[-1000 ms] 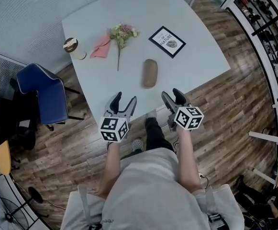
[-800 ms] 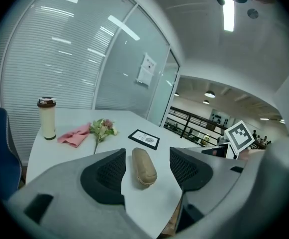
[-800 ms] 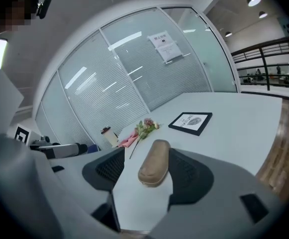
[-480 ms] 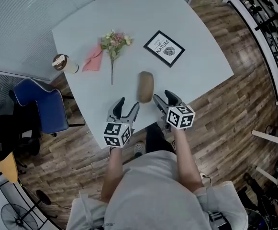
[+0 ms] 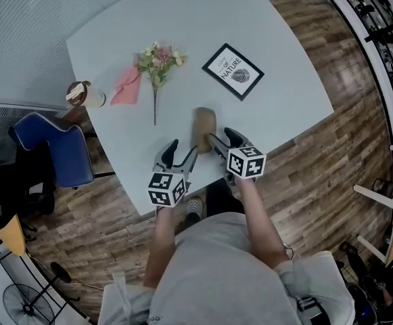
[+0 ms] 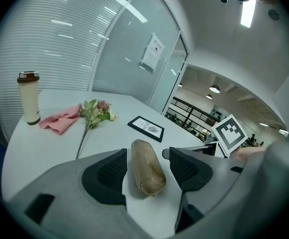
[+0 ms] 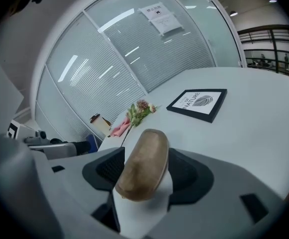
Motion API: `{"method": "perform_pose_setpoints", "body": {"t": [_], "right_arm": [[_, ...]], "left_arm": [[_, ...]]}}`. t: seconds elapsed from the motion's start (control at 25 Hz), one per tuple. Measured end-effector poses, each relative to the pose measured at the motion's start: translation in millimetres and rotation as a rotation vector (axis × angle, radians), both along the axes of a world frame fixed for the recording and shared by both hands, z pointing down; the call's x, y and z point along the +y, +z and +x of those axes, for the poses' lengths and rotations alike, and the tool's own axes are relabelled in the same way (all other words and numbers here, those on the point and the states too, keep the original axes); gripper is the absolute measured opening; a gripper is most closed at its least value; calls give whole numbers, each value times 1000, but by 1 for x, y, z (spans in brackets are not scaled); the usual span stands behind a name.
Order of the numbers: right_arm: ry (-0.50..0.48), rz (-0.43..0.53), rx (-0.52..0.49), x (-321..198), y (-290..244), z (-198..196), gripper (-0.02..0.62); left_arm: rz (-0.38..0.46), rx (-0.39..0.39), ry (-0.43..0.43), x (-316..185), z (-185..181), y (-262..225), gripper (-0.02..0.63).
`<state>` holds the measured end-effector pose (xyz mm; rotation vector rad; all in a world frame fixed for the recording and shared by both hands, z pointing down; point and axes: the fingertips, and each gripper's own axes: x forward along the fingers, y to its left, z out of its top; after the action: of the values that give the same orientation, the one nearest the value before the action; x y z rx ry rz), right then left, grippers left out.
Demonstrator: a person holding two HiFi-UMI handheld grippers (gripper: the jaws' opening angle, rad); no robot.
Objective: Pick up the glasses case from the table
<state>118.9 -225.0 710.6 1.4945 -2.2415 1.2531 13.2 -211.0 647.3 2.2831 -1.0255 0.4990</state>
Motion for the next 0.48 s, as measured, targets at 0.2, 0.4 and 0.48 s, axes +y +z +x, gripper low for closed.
{"method": "perform_pose_setpoints", "body": {"t": [0.2, 0.4, 0.48], "right_arm": [[-15, -29, -14, -15, 14, -3, 272], [-27, -69, -32, -21, 28, -9, 275], [-36, -88, -24, -20, 35, -11, 275]], "left_arm": [[-25, -1, 7, -2, 7, 7, 252], [-51, -8, 20, -3, 9, 13, 252], [-59, -14, 25, -2, 10, 14, 252]]}}
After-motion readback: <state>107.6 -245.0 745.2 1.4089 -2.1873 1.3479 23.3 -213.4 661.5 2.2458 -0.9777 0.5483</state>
